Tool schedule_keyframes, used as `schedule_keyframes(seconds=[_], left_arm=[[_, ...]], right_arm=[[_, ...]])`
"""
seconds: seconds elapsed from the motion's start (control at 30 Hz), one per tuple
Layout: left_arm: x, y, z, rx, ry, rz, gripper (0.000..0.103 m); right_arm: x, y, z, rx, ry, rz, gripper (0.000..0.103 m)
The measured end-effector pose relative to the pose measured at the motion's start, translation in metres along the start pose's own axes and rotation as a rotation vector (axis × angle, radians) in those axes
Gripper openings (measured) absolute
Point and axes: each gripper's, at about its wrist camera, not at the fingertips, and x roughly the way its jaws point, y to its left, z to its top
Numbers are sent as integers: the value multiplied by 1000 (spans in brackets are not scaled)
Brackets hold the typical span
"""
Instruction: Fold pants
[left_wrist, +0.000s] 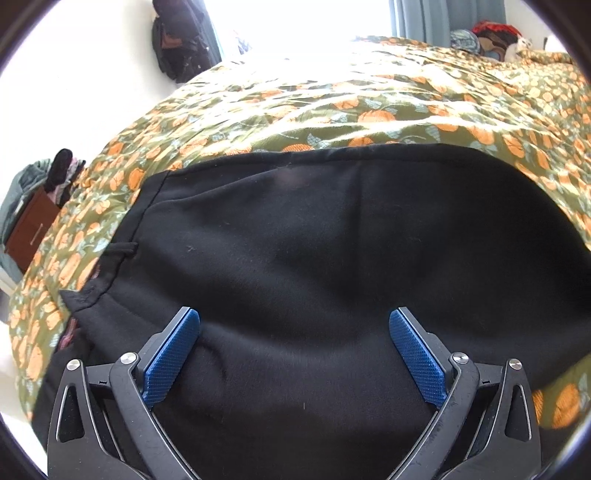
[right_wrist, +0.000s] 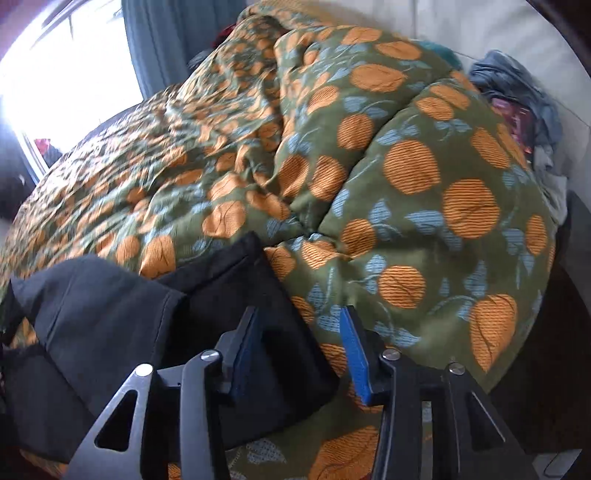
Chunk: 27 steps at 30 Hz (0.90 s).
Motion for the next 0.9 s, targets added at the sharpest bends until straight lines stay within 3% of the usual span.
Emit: schedule_keyframes(seconds=[0.03, 0.13, 0.3, 0.37, 0.47, 0.53, 0.57, 0.77, 0.9], left_arm=[[-9, 0, -1, 10, 3, -6, 102], [-48, -1, -15, 30, 0, -87, 102], [-108, -20, -61, 106, -16, -250, 102], [-119, -33, -82, 152, -25, -271, 102], [-108, -50, -108, 207, 10, -255, 102], [-85, -57, -121, 216, 101, -266, 103], [-82, -56, -124, 202, 94, -273, 103], [-82, -60, -125, 208, 81, -252, 103], [-83, -63, -129, 221, 60, -239, 102]], right_arm=[[-10, 6, 0, -21, -26, 6, 65], [-39, 38, -5, -104, -66, 67, 66], [-80, 138, -53, -230, -64, 298, 70], [-83, 180, -78, -280, -56, 388, 78], [-70, 226, -115, -363, 12, 493, 80], [-42, 241, -136, -430, 128, 449, 80], [-27, 242, -144, -444, 178, 417, 80], [-27, 231, -151, -440, 143, 458, 83], [-30, 238, -160, -502, 110, 448, 94]])
